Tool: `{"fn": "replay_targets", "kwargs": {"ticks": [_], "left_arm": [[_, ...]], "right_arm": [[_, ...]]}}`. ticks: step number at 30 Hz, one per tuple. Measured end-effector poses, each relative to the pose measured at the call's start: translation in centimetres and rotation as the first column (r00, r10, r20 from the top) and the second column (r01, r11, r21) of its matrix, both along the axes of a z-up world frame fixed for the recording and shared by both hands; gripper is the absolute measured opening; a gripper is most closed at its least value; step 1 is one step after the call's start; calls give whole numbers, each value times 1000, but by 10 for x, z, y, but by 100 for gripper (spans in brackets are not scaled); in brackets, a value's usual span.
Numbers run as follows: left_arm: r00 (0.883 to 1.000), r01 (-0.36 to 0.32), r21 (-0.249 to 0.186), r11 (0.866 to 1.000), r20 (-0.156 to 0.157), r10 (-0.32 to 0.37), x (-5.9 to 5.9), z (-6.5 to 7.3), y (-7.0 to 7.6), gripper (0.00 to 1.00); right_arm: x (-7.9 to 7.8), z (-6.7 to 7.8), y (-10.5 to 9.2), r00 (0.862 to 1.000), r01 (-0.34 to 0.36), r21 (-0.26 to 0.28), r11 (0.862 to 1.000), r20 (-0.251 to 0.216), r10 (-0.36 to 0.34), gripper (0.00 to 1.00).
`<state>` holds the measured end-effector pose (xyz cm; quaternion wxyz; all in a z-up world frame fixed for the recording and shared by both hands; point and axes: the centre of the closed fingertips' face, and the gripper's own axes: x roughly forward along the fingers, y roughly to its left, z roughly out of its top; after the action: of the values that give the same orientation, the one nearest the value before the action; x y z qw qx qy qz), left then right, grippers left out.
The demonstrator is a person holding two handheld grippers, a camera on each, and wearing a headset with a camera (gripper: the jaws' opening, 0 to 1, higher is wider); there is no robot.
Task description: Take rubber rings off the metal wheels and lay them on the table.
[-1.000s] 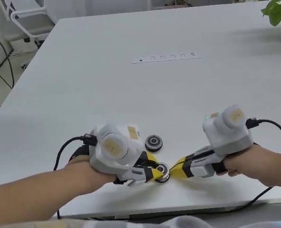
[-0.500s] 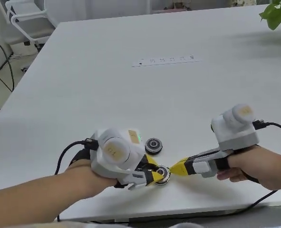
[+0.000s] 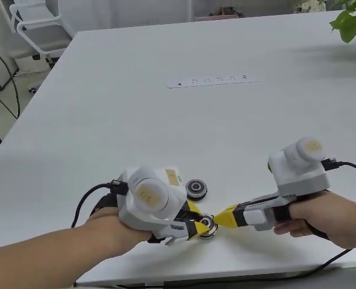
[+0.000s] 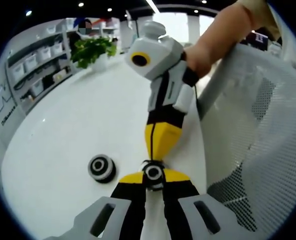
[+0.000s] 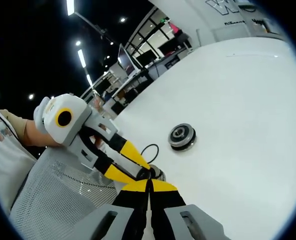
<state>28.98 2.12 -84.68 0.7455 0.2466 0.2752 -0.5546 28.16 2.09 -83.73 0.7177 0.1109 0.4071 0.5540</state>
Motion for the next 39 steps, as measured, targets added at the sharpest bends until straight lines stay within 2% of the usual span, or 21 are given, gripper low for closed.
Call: {"fn": "replay_targets", "kwargs": {"ticks": [6,9,14,15,16,17,22,26,29,30,32,39], "left_arm": [[1000,0,3,1000,0,0,0,0,0,11],[1000,-8,-6,1000,-13,8,0,0,0,11],[1000,-3,-2,1000,-7,3,0,0,0,11],[1000,-2,-5,1000,-7,2,0,0,-1,11],[1000,-9,-2,1000,-2,9,1,0,-1,11],[1000,-4,-1,1000,-5,4,0,-1,-1,11],[1000,-6,-1,1000,-6,6,0,-1,-1,12],[1000,-6,-6,1000,-9,6,0,-1,-1,12],[1000,-4,-4,1000,-9,4,0,-1,-1,12],[1000,-1,-5,1000,-8,1,0,-1,-1,12],[1000,8,-4,1000,-7,-8,0,-1,-2,12],[1000,8,-5,1000,-19,-8,-1,0,-2,14]], "right_arm": [[-1,0,2,1000,-16,-1,1000,15,16,0],[-1,-1,2,999,-25,-1,1000,21,25,0],[-5,2,9,998,-50,12,999,28,50,0],[-14,12,15,997,-74,62,995,-15,76,0],[-3,14,18,998,-54,76,996,41,51,0],[-5,9,15,997,-70,38,997,44,68,0],[-2,8,12,998,-62,56,996,27,61,0],[0,10,8,999,-27,94,995,-39,31,0],[5,4,3,999,-25,75,997,-28,27,0],[8,0,1,1000,-18,42,999,-15,19,0],[9,-2,1,1000,-23,27,999,6,23,0],[10,-3,1,998,-34,13,999,44,34,0]]}}
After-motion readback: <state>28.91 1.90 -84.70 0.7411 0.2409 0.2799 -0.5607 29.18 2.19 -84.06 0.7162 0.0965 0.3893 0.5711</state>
